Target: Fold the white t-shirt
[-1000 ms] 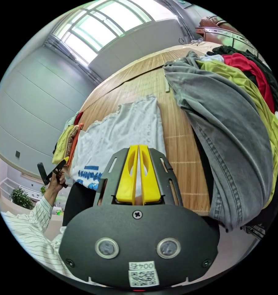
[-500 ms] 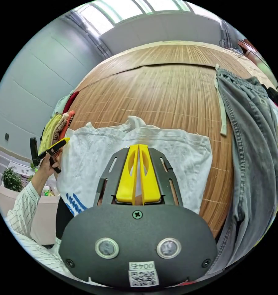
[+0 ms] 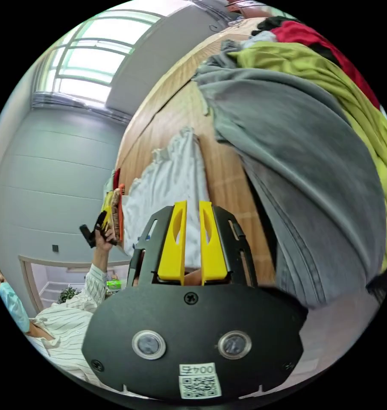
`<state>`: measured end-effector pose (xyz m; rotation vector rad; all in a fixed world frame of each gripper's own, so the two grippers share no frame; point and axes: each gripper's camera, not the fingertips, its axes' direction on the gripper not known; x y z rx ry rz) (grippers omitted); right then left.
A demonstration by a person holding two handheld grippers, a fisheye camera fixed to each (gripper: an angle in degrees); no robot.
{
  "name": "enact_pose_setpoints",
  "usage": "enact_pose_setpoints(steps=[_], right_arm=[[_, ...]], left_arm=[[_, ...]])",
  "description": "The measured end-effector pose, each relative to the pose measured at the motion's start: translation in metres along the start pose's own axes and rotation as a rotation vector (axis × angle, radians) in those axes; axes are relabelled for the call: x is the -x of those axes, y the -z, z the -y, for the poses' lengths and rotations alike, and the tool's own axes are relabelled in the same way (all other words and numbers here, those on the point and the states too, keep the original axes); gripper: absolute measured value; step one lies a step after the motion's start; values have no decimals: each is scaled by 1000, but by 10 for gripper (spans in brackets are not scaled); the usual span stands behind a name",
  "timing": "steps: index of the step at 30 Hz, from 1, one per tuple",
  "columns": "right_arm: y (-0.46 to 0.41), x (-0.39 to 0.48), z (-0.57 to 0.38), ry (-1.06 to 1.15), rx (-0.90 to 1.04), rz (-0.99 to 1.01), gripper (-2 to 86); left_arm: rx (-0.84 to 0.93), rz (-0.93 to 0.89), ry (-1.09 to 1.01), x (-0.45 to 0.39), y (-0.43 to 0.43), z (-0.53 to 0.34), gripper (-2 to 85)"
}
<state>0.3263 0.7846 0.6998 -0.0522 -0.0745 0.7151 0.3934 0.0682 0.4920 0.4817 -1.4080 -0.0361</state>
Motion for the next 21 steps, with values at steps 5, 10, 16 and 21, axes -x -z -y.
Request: enact_pose_setpoints(steps=[5,10,16,21], right_arm=[[7,-50,-62,-114,-21,75,76],[-8,-68,-73,-163,-42,127,91],[-17,-79,-67,-179,-3,190,97],[-20,-91,-55,-202,29,181,39]], left_arm=[[108,3,-317,-182,-11,-14,53],[217,33,-536,-334,-37,-15,62],[280,98,-713,-469,-54,5,97],[339,139,-822,-561,-58,24,128]])
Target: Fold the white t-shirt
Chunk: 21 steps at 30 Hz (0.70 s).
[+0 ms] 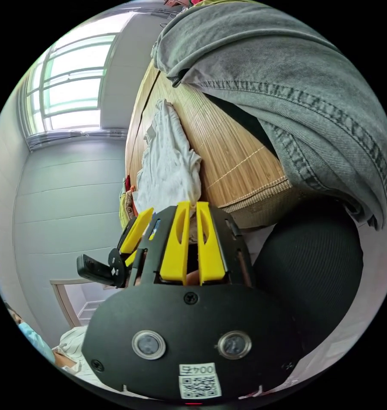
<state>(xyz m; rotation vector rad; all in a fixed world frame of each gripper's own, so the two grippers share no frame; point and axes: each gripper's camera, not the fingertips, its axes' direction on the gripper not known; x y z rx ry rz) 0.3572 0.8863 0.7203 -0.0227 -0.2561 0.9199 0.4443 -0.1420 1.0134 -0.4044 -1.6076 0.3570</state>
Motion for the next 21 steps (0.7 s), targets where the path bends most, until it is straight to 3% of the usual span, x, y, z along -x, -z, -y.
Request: enact_pose_setpoints(steps=[7,13,17,21], right_arm=[[17,16,18,68,28,-33,33],[33,30,40,114,73,22,33],[38,37,52,153,103,32,35],[51,43,63,241,76,67,61]], left_arm=[[22,84,-96,-47,41,77,135],[-1,266,-179,-91,78,128,116],[12,361,-103,-90,92,150,60],[-11,323,1,-76,116,155,30]])
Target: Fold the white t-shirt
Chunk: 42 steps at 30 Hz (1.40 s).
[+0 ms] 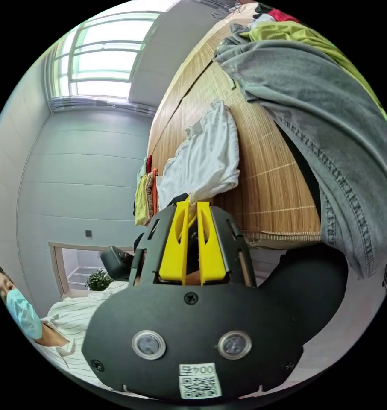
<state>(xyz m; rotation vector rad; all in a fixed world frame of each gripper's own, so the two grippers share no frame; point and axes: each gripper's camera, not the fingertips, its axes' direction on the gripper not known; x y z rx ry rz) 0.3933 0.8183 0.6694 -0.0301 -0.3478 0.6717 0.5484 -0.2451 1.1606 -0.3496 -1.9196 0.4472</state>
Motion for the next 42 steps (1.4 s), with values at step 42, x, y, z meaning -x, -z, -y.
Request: enact_pose_setpoints(steps=[42], right_arm=[[-84,98,297,-112,166,-16,42]], left_arm=[[-245,-197,496,-15,-73,-292,7]])
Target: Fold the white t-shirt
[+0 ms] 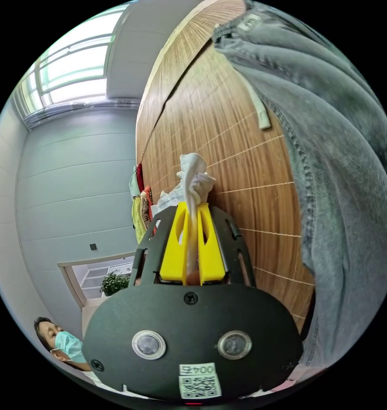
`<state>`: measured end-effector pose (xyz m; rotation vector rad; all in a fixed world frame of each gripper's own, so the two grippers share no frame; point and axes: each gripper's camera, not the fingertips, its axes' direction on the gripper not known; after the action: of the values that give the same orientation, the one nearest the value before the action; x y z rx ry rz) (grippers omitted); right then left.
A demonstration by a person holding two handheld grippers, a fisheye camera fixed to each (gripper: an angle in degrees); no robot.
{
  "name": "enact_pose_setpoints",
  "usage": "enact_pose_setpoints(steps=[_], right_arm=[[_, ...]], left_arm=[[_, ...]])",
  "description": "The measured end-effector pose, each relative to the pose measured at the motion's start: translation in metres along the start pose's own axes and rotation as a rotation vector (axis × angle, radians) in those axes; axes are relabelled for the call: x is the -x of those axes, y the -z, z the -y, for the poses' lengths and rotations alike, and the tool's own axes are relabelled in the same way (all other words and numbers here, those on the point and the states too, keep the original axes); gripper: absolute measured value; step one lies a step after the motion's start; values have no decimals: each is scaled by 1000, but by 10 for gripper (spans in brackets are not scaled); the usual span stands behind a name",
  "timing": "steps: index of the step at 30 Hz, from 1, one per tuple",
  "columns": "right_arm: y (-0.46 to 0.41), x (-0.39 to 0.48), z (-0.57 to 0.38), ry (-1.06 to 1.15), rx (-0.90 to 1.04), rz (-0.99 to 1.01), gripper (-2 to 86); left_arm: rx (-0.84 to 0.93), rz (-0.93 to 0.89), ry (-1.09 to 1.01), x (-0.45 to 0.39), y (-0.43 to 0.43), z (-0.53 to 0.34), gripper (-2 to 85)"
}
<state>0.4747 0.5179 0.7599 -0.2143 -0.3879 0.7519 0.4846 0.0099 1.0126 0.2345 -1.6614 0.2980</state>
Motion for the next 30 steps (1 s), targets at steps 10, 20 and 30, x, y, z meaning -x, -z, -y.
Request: enact_pose_setpoints(steps=[10,20,30], right_arm=[[-85,229,-30,177,34,-210,41],[-258,386,-73,279,90,-457,40],[-406,456,-122,322,45,-644,39]], left_arm=[[-139,-146,540,136,23,-206,7],[-245,-236,933,235,-8,-478,14],[-329,-407,1225,262,-106,-709,28]])
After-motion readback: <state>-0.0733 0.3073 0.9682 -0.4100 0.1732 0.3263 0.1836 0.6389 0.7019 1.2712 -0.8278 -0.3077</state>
